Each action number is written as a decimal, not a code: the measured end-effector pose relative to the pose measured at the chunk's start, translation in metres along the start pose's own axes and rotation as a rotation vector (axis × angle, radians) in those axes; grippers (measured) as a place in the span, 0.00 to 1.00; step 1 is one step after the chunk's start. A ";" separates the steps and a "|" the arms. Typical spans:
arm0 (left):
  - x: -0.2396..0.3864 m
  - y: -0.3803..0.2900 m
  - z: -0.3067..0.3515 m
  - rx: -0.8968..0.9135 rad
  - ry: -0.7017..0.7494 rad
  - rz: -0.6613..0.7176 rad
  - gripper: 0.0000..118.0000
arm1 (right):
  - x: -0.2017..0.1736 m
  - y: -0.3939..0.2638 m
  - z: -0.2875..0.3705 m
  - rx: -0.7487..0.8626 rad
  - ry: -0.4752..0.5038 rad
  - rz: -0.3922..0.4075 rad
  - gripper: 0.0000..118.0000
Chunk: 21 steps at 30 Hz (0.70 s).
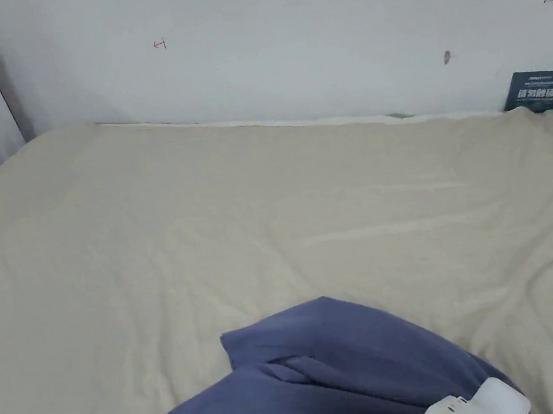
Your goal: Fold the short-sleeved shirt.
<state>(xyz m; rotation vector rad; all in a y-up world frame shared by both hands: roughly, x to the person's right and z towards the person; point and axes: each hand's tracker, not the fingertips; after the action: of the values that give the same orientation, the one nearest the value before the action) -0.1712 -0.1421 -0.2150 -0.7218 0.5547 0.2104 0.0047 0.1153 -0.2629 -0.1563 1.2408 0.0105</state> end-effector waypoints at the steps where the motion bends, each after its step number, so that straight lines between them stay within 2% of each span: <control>1: -0.003 0.001 0.001 -0.007 -0.004 -0.001 0.99 | 0.001 -0.001 0.000 -0.001 -0.001 0.000 0.01; 2: -0.007 0.000 0.005 -0.029 -0.017 -0.007 0.96 | 0.001 -0.003 0.000 0.000 -0.006 0.003 0.01; 6: -0.020 0.055 0.097 0.168 0.112 -0.022 0.96 | -0.004 -0.004 0.004 0.012 0.013 0.006 0.01; 7: -0.016 0.021 0.118 0.229 0.144 -0.015 0.96 | -0.007 -0.004 0.006 0.020 0.020 0.009 0.01; 10: -0.026 0.028 0.223 0.442 0.317 0.048 0.96 | -0.023 0.002 0.016 0.072 0.053 0.048 0.01; 11: -0.045 0.005 0.229 0.508 0.382 0.068 0.96 | -0.030 0.005 0.020 0.106 0.069 0.065 0.01; 13: -0.055 0.003 0.276 0.584 0.527 0.147 0.96 | -0.043 0.011 0.027 0.149 0.079 0.083 0.01; 15: -0.065 0.003 0.341 0.660 0.575 0.251 0.96 | -0.058 0.018 0.037 0.187 0.096 0.080 0.01; 16: -0.067 -0.001 0.361 0.672 0.591 0.272 0.92 | -0.063 0.020 0.042 0.207 0.099 0.082 0.01; 17: -0.067 -0.008 0.382 0.709 0.633 0.276 0.82 | -0.070 0.022 0.047 0.218 0.099 0.085 0.01; 18: -0.066 -0.016 0.400 0.744 0.684 0.267 0.58 | -0.076 0.024 0.052 0.225 0.112 0.090 0.01; 19: -0.073 -0.021 0.409 0.732 0.727 0.279 0.09 | -0.079 0.024 0.054 0.221 0.118 0.094 0.01; 20: -0.076 -0.028 0.418 0.737 0.754 0.257 0.02 | -0.083 0.025 0.055 0.205 0.123 0.107 0.01; 21: -0.079 -0.035 0.425 0.719 0.782 0.266 0.02 | -0.086 0.026 0.053 0.171 0.094 0.128 0.01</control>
<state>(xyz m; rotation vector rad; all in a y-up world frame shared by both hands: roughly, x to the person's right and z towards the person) -0.0520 0.1200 0.1096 0.0092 1.3864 -0.0465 0.0245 0.1541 -0.1679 0.0718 1.3380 0.0078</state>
